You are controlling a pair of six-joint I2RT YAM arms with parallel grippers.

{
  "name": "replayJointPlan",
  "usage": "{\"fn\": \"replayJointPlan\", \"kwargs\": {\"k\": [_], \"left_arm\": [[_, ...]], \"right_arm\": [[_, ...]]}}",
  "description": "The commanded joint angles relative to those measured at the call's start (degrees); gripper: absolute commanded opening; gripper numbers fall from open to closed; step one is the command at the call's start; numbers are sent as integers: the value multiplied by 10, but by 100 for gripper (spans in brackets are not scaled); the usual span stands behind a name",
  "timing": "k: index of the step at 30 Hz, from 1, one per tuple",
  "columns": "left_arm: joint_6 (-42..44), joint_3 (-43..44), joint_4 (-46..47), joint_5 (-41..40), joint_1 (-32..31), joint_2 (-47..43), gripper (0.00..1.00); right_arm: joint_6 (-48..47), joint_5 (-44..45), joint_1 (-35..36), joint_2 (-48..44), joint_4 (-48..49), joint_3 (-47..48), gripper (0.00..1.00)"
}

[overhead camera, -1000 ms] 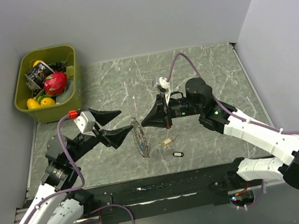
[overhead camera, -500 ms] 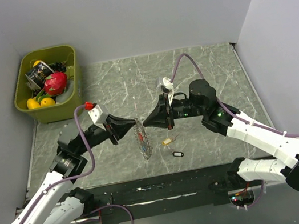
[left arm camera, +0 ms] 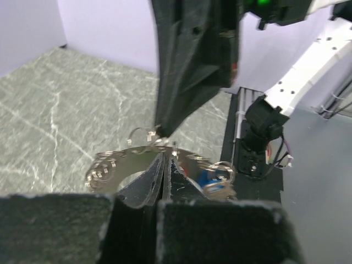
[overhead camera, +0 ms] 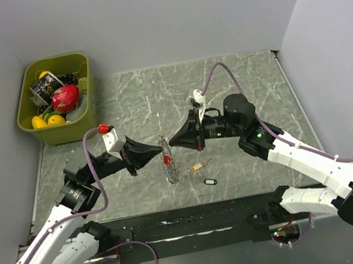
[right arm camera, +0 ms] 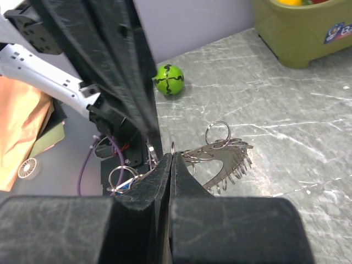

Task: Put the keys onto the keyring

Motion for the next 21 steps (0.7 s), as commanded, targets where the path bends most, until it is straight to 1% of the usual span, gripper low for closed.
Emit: {"fn": "replayJointPlan", "kwargs": {"k": [1, 5, 13, 15, 21], "left_arm": [[-9, 2, 37, 47, -4, -14, 1], [-19, -6, 62, 74, -11, -9, 1], [4, 15, 17, 77, -37, 19, 1], [12, 19, 10, 59, -37, 10, 1], [11, -8, 28, -56, -37, -69, 1]], "right_arm": [[9, 18, -4, -10, 42, 6, 0], [13, 18, -5, -3, 47, 8, 0], [15, 21, -5, -5, 48, 6, 0], [15, 18, -5, -6, 48, 6, 0], [12, 14, -5, -12, 47, 3, 0]]}}
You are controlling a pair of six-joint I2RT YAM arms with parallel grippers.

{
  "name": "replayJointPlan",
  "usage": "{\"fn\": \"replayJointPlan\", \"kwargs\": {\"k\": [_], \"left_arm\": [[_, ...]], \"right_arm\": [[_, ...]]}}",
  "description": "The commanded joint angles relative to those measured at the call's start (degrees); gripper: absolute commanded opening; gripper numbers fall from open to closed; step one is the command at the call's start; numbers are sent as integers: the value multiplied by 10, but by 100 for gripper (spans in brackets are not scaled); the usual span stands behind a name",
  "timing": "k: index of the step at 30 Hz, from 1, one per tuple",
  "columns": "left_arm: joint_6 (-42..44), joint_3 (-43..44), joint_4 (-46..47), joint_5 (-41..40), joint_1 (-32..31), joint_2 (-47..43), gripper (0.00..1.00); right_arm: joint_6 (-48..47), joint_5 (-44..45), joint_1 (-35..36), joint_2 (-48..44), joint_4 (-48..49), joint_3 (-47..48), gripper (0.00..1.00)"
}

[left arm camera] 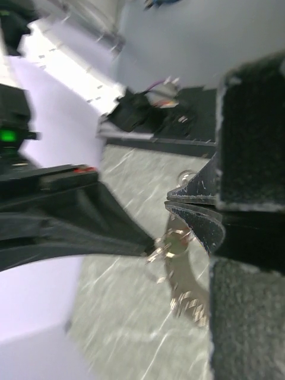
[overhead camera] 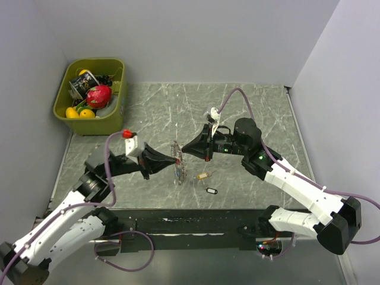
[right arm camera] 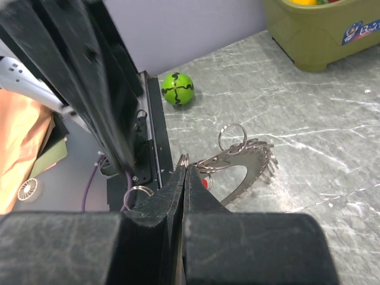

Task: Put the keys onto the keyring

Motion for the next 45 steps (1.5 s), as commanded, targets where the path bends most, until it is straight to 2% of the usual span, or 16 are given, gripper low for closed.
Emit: {"fn": "replayJointPlan", "kwargs": {"k": [1, 2, 5, 8, 14, 28, 45], "left_arm": [[8, -5, 16, -85, -2, -52, 1], [9, -4, 10, -122, -2, -53, 1], [11, 5, -26, -164, -2, -38, 1], [9, 25, -53, -176, -2, -2, 1], [6, 55, -72, -161, -2, 56, 1], [-23, 7, 15, -71, -3, 22, 1], [-7, 18, -2, -45, -20, 48, 1]], "right_arm": [[1, 0, -3, -16, 43, 3, 0], [1, -1, -3, -17, 43, 2, 0], [0, -5, -4, -17, 44, 2, 0], [2, -8, -3, -14, 44, 4, 0], [3, -2, -3, -17, 39, 6, 0], [5, 22, -3, -6, 30, 8, 0], [10, 24, -3, -5, 29, 15, 0]]}}
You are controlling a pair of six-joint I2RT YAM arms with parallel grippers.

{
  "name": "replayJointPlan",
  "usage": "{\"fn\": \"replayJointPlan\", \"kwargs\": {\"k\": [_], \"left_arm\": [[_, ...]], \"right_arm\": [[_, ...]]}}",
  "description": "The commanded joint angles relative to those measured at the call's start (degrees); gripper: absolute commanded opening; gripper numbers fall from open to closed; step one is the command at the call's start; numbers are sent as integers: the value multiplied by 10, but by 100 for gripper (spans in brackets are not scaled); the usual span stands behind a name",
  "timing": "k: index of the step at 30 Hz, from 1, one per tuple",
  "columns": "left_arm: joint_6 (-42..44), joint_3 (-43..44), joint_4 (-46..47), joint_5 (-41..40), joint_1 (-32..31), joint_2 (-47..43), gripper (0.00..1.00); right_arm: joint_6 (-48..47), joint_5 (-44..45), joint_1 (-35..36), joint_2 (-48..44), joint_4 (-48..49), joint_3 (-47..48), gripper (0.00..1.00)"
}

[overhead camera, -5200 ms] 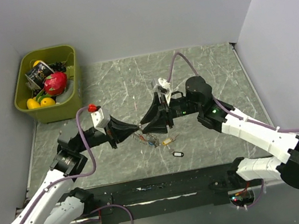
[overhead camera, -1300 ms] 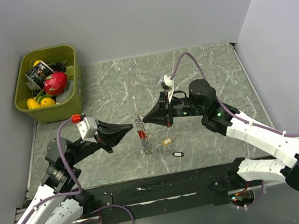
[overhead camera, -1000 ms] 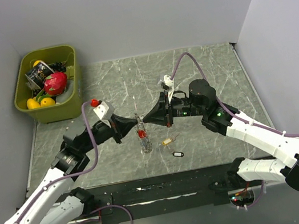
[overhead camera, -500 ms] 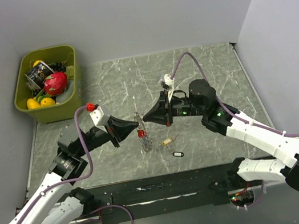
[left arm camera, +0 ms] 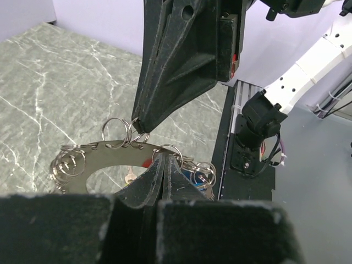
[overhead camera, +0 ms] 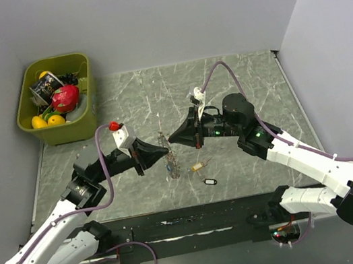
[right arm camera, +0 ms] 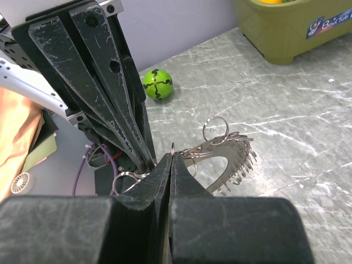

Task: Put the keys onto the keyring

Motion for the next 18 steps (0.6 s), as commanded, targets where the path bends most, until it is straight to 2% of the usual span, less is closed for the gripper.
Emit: {"fn": "replayJointPlan", "kwargs": {"k": [1, 2, 5, 6, 7, 9, 11, 18], "left_arm": [[9, 10, 13, 12, -7, -4, 1], [9, 10, 15, 6, -7, -8, 3], [9, 2, 28, -21, -7, -37, 34], [9, -6, 32, -28, -6, -55, 55], [4, -10, 39, -34, -6, -63, 60], [4, -26, 63, -35, -7, -83, 64], [2, -34, 88, -17, -6, -94, 64], [8, -54, 151, 64, -7, -92, 57]], "right_arm": [[4, 2, -3, -8, 29, 14, 0], [1, 2, -3, -10, 29, 12, 0], [-6, -6, -4, -18, 33, 4, 0], [-8, -8, -4, -21, 37, 1, 0], [-11, -18, -5, -28, 40, -5, 0], [-13, -30, -9, -34, 51, -11, 0], [-12, -55, -12, -42, 59, -18, 0], [-35, -133, -14, -61, 61, -21, 0]]}}
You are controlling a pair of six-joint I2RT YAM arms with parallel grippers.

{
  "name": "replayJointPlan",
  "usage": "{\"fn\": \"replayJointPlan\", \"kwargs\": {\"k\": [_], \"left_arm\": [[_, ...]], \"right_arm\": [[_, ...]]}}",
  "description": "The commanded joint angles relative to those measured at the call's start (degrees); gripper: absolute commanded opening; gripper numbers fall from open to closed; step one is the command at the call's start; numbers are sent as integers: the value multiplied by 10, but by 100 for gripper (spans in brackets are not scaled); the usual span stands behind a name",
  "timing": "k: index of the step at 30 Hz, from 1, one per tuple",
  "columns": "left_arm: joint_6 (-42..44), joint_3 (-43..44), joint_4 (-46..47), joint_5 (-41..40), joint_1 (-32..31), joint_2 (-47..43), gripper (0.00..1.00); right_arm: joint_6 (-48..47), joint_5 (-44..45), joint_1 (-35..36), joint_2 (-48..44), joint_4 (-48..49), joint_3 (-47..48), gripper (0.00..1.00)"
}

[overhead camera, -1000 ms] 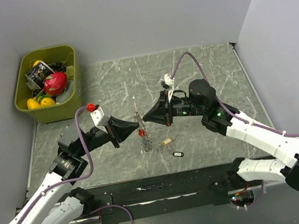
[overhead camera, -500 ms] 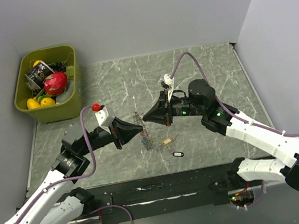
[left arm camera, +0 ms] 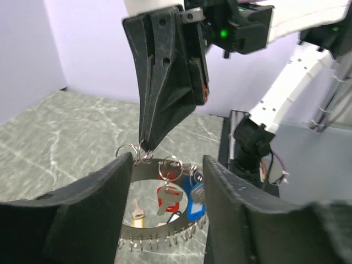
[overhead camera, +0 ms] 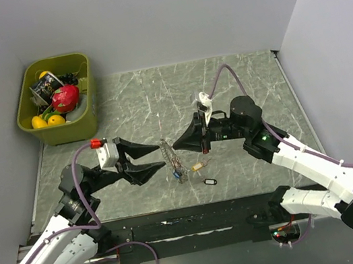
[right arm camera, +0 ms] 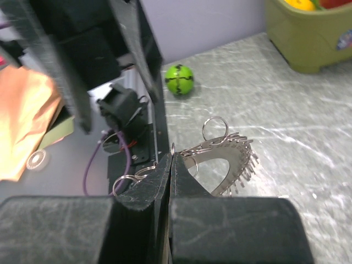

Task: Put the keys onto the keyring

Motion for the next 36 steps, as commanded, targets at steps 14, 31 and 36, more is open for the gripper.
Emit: {"fn": "replayJointPlan", "kwargs": {"k": [14, 31, 36], "left_arm": [[-5, 7, 105, 87, -2, 61, 31], [-37, 23, 133, 101, -2, 93, 27], [-20, 34, 97, 90, -3, 104, 25]], "right_arm": [[-39, -100, -4, -43, 40, 1, 0], [-34, -91, -4, -18, 47, 3, 0], [-33, -91, -3, -14, 48, 6, 0]]}}
